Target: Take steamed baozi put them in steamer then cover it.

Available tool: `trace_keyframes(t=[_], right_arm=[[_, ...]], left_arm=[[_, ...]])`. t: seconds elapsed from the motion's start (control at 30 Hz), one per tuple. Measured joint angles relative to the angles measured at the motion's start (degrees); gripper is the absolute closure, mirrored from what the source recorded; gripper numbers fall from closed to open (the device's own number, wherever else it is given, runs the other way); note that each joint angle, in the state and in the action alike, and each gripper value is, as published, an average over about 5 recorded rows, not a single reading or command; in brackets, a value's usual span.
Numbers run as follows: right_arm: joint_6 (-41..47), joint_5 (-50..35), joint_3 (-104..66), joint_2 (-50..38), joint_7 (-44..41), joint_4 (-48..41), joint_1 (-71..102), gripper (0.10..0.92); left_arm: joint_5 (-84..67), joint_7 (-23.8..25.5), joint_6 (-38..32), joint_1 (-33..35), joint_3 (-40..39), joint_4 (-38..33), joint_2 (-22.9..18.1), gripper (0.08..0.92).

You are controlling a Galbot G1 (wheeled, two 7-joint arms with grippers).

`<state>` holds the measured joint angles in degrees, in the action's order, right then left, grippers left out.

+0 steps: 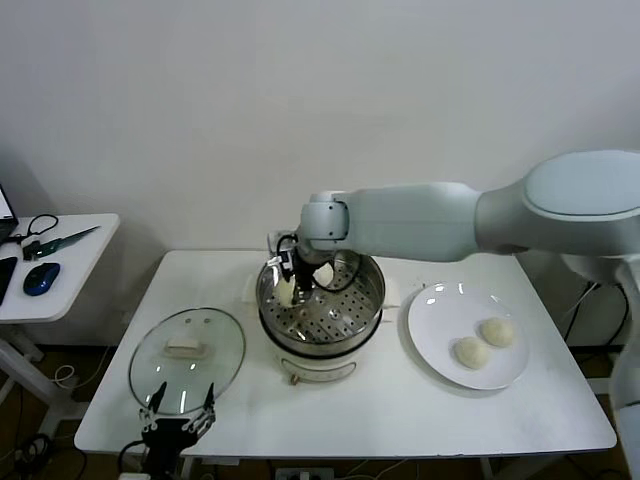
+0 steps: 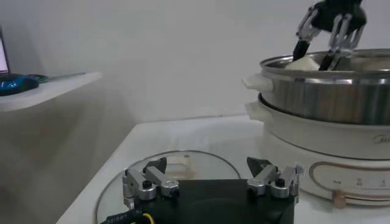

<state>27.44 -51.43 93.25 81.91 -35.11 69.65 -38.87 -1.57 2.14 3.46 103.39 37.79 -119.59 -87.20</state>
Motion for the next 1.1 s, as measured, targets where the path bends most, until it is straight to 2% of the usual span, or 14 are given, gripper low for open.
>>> trace_keyframes(t=[0.33,0.53,0.87,1.1], right_arm=[[-0.38,1.68,-0.75,0.19,0.23,-0.82,1.34,0.214],[-2.96,3.08,-0.21,-3.61,-3.0,1.54,-1.96,0.203],[-11.3,8.91,6.51,-21.46,-15.1,6.89,-12.3,0.203],[-14.46,16.21,8.56,-35.6,-18.66,9.44,-11.85,0.203]], left_arm=[[0.11,-0.07,-0.18,0.1,-0.19,0.02,-0.22,0.177],[0.25,-0.11,-0.19,0.27,-0.12,-0.14,-0.29,0.177],[0.27,0.05,0.22,-0.24,-0.15,-0.36,-0.27,0.177],[0.18,0.11,0.64,-0.66,0.09,-0.33,-0.33,0.177]])
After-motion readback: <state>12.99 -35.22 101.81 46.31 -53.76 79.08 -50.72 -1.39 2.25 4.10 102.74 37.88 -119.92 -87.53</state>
